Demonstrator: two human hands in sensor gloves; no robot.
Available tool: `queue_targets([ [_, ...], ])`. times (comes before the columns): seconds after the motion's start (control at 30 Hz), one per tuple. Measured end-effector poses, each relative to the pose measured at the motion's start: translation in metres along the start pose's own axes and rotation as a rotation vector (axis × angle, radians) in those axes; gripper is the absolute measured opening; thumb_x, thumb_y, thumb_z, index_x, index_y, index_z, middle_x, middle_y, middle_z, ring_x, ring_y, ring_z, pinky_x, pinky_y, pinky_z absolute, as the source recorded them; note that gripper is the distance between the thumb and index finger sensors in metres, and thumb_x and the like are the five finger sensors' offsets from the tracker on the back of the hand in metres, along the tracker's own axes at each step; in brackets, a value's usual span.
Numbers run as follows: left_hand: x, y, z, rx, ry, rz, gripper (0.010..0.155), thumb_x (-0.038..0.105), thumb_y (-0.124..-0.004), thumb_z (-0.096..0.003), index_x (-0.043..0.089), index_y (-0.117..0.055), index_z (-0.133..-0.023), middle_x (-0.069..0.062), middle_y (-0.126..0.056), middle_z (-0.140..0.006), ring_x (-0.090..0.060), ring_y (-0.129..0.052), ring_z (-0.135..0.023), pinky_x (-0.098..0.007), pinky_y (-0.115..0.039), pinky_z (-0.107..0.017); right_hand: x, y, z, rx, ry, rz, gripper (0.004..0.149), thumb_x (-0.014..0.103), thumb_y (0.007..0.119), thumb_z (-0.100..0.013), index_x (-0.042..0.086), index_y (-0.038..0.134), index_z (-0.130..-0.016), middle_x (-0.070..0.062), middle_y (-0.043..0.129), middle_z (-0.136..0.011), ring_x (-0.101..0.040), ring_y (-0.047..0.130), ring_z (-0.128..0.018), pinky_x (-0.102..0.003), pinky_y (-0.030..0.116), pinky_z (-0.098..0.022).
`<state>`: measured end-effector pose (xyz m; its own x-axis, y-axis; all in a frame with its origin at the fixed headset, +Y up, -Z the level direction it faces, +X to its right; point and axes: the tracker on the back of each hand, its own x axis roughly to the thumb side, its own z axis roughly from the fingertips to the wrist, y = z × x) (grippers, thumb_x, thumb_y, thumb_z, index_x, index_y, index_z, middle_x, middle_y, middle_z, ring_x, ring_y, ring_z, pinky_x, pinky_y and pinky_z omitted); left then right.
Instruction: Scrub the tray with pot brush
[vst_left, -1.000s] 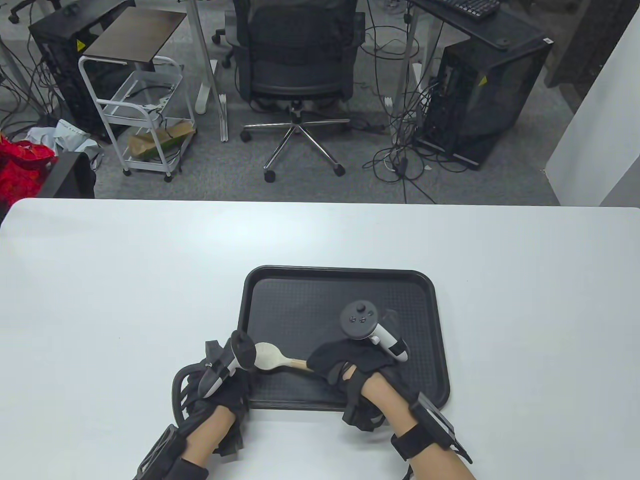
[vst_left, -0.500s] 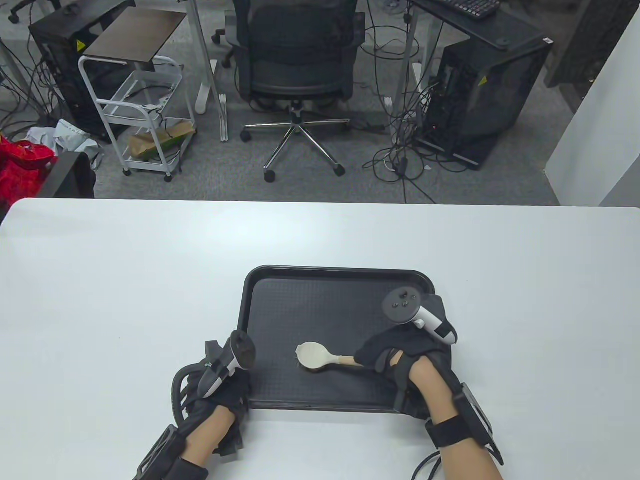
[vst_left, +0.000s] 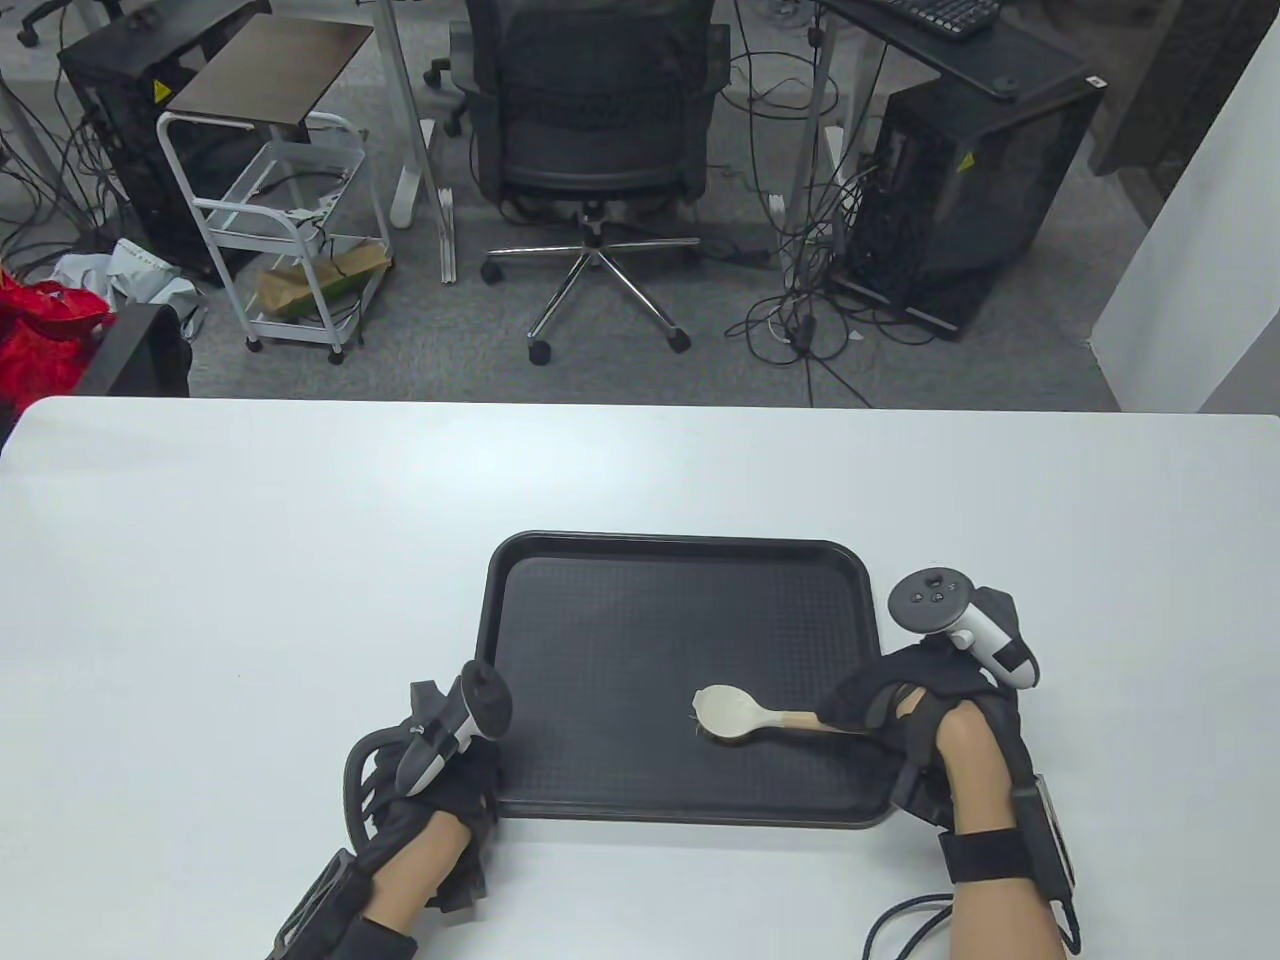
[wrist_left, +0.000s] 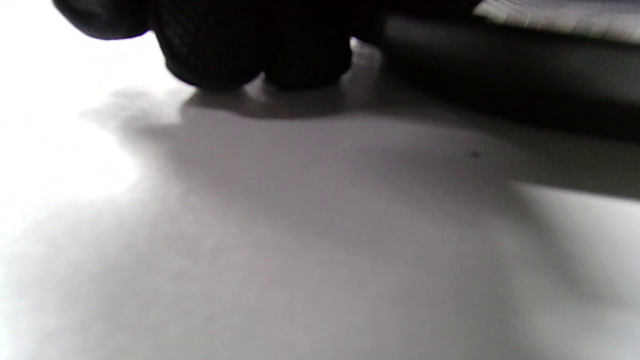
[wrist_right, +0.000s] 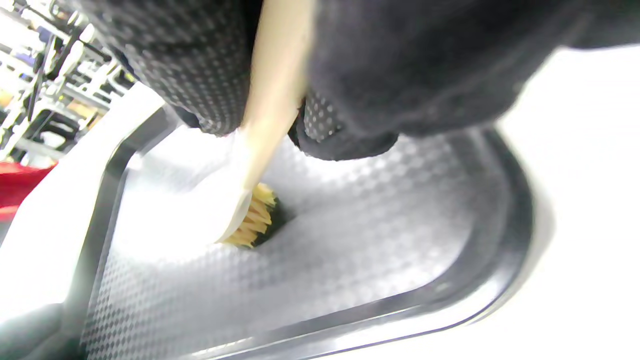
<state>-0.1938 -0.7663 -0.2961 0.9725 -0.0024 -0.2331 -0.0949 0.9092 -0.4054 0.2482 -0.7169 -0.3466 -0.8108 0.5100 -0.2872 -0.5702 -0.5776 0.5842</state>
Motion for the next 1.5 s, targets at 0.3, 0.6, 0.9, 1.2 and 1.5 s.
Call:
queue_targets([
  [0.3, 0.000, 0.000, 0.000, 0.000, 0.000, -0.002, 0.068, 0.046, -0.071, -0.0448, 0.006, -0.050, -0.096, 0.001, -0.081, -0.073, -0.023, -0.091, -0.056, -0.051, -0.075, -0.050, -0.056, -0.031, 0.017, -0.081, 0.091, -0.108, 0.047, 0.036, 0.099, -0.038, 0.006, 0.099, -0.074, -0.018, 0.104, -0.041, -0.030, 0.096, -0.002, -0.049, 0.083, -0.010],
  [0.6, 0.000, 0.000, 0.000, 0.000, 0.001, -0.003, 0.068, 0.046, -0.071, -0.0448, 0.006, -0.050, -0.096, 0.001, -0.081, -0.073, -0.022, -0.091, -0.056, -0.051, -0.075, -0.050, -0.099, -0.051, 0.037, -0.172, 0.164, -0.194, 0.045, 0.034, 0.102, -0.035, 0.006, 0.103, -0.071, -0.018, 0.105, -0.040, -0.033, 0.097, -0.004, -0.051, 0.082, -0.012],
  [0.9, 0.000, 0.000, 0.000, 0.000, 0.001, -0.001, 0.068, 0.046, -0.071, -0.0448, 0.006, -0.050, -0.096, 0.001, -0.081, -0.073, -0.022, -0.091, -0.056, -0.051, -0.075, -0.050, -0.019, -0.035, 0.034, -0.064, -0.225, -0.180, 0.047, 0.037, 0.094, -0.042, 0.005, 0.093, -0.077, -0.015, 0.102, -0.043, -0.025, 0.097, -0.005, -0.045, 0.084, -0.011],
  [1.2, 0.000, 0.000, 0.000, 0.000, 0.000, 0.000, 0.068, 0.046, -0.071, -0.0448, 0.006, -0.050, -0.096, 0.001, -0.081, -0.073, -0.022, -0.091, -0.056, -0.051, -0.075, -0.050, 0.091, 0.039, 0.018, -0.025, -0.391, -0.068, 0.049, 0.040, 0.089, -0.046, 0.007, 0.088, -0.081, -0.011, 0.101, -0.046, -0.018, 0.099, -0.006, -0.039, 0.088, -0.010],
  [1.5, 0.000, 0.000, 0.000, -0.002, -0.001, 0.001, 0.068, 0.046, -0.071, -0.0448, 0.006, -0.050, -0.096, 0.001, -0.081, -0.073, -0.023, -0.091, -0.056, -0.051, -0.075, -0.050, 0.131, 0.108, -0.005, -0.039, -0.385, 0.030, 0.049, 0.040, 0.087, -0.047, 0.006, 0.087, -0.082, -0.011, 0.100, -0.047, -0.018, 0.099, -0.007, -0.040, 0.088, -0.009],
])
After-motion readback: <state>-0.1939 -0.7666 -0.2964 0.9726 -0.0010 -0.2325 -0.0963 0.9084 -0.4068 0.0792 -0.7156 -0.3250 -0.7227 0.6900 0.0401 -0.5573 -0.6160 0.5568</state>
